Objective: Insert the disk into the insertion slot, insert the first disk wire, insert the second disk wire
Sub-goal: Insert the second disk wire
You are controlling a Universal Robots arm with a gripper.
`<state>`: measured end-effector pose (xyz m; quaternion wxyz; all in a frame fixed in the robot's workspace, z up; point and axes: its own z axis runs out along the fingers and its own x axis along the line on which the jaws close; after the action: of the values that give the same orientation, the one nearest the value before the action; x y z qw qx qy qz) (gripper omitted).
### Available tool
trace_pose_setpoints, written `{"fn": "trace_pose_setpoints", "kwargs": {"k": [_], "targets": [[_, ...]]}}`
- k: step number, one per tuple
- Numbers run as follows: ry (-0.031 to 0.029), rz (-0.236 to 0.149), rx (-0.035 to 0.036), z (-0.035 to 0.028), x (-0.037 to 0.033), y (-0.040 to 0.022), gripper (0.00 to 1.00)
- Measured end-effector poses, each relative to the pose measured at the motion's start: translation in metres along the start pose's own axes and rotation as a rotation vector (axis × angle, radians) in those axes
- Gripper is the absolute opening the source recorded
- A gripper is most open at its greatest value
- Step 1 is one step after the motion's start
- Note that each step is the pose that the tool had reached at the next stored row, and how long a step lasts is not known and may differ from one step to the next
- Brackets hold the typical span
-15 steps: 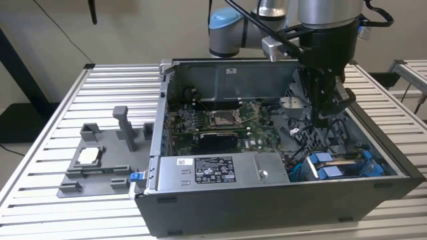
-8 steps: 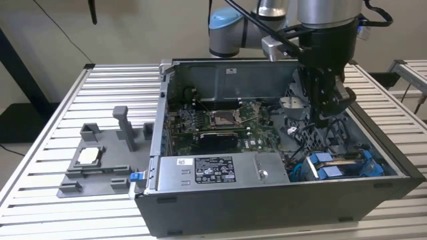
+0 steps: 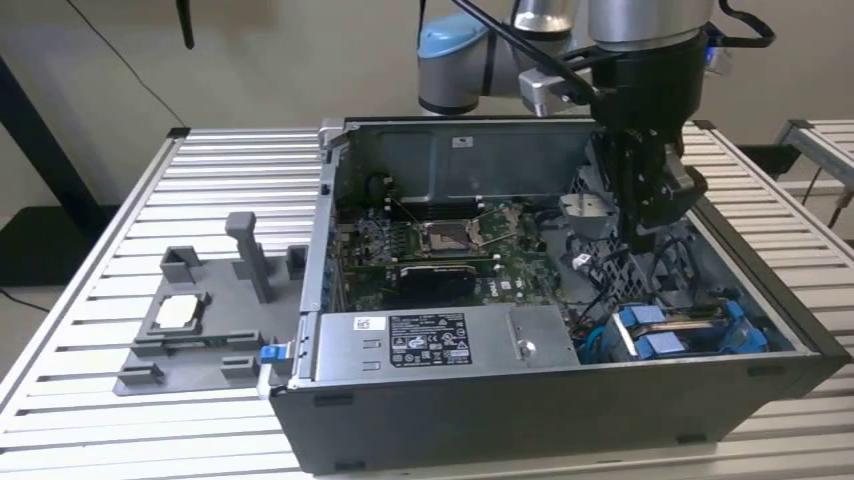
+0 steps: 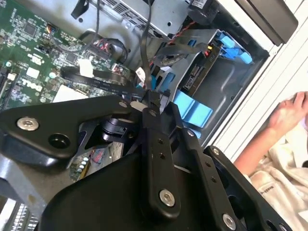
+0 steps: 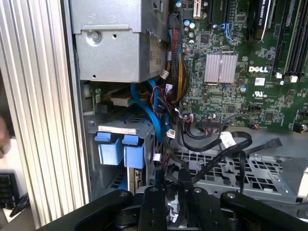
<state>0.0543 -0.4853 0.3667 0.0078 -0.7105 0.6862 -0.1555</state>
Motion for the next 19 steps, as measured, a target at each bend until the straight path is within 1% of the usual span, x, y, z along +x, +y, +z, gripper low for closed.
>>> {"fn": "trace_pose_setpoints", "kwargs": {"k": [1, 2, 3, 4, 8, 10, 11, 14, 15, 16, 17, 18, 19], "targets": [[0.0110, -0.003, -0.0004, 0.0000, 0.0000, 0.0002, 0.26], [0.0199, -0.005, -0.0007, 0.0000, -0.0001, 0.0004, 0.26], [0.0277, -0.007, -0.0009, -0.0001, -0.0001, 0.0006, 0.26], [0.0328, -0.008, -0.0010, -0.0002, -0.0003, 0.0010, 0.26], [0.0391, -0.009, -0.0010, -0.0004, -0.0043, 0.0038, 0.26], [0.0424, -0.010, -0.0010, 0.0000, -0.0057, 0.0040, 0.26], [0.0461, -0.011, -0.0010, -0.0001, -0.0060, 0.0040, 0.26], [0.0598, -0.016, -0.0009, 0.0000, -0.0075, 0.0041, 0.26], [0.0637, -0.017, -0.0007, 0.0001, -0.0078, 0.0041, 0.26], [0.0662, -0.018, -0.0006, 0.0002, -0.0078, 0.0041, 0.26], [0.0676, -0.019, -0.0007, 0.0002, -0.0078, 0.0041, 0.24], [0.0683, -0.019, -0.0007, 0.0001, -0.0078, 0.0041, 0.24], [0.0687, -0.019, -0.0007, 0.0001, -0.0078, 0.0041, 0.16]]}}
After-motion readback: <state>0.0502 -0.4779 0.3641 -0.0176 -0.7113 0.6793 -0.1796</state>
